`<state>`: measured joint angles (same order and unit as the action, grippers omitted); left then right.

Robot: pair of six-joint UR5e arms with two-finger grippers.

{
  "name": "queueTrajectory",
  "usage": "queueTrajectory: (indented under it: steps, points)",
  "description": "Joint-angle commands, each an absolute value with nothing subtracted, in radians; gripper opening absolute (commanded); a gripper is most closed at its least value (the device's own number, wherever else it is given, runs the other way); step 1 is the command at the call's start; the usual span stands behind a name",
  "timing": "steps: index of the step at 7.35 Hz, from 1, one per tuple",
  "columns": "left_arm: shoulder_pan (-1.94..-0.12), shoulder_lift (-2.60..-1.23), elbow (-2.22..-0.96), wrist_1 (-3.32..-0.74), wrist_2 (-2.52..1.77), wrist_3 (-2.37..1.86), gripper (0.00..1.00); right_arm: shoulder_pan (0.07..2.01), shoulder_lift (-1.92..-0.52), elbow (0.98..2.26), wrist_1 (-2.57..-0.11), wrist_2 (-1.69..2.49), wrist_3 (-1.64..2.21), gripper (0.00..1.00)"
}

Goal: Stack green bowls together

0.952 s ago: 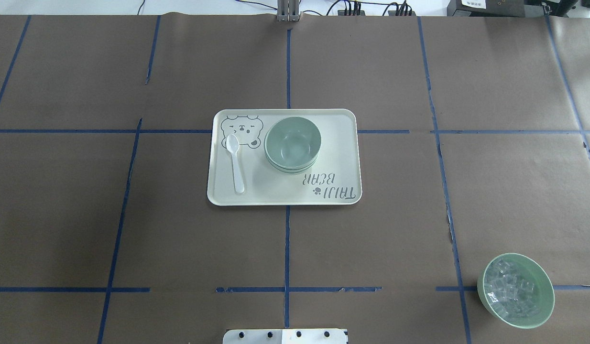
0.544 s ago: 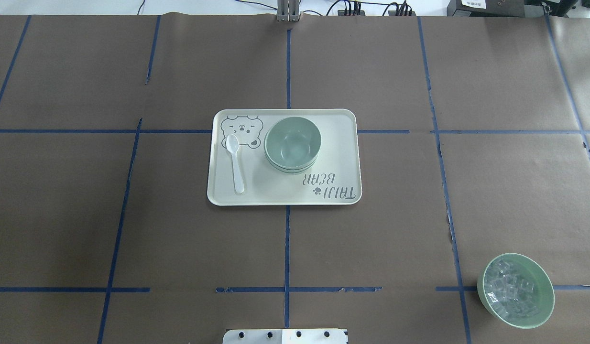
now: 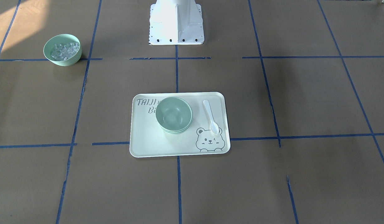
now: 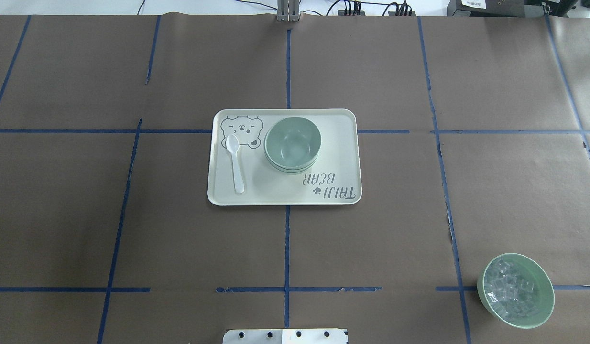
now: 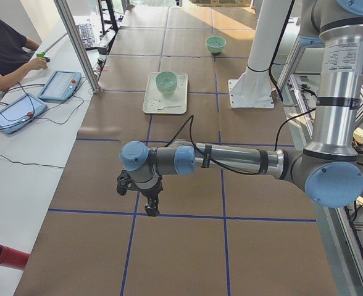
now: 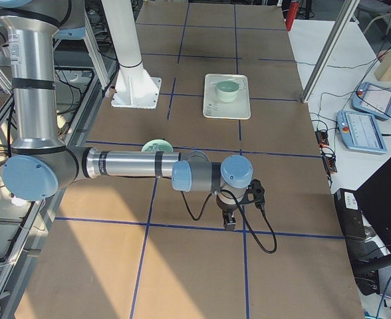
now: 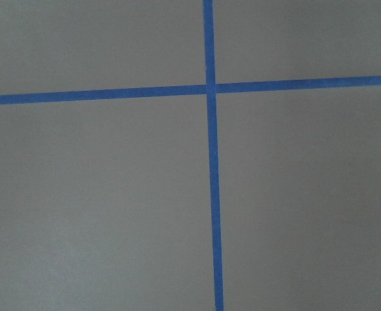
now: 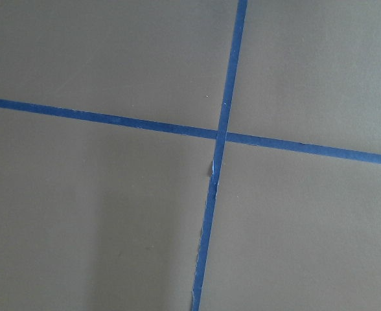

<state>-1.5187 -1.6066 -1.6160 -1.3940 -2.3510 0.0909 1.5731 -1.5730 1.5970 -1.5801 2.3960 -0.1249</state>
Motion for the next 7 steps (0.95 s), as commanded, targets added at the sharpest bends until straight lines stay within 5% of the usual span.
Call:
queueTrajectory:
  steps: [1, 7]
  points:
    - [-1.526, -1.606, -1.620, -1.393, -2.350, 0.113, 1.00, 1.575, -1.575, 1.597, -1.580, 2.398, -0.123, 1.00]
    - [-1.548, -1.606, -1.624, -1.428, -2.349, 0.110, 1.00, 1.585, -1.575, 1.597, -1.580, 2.393, -0.126, 1.00]
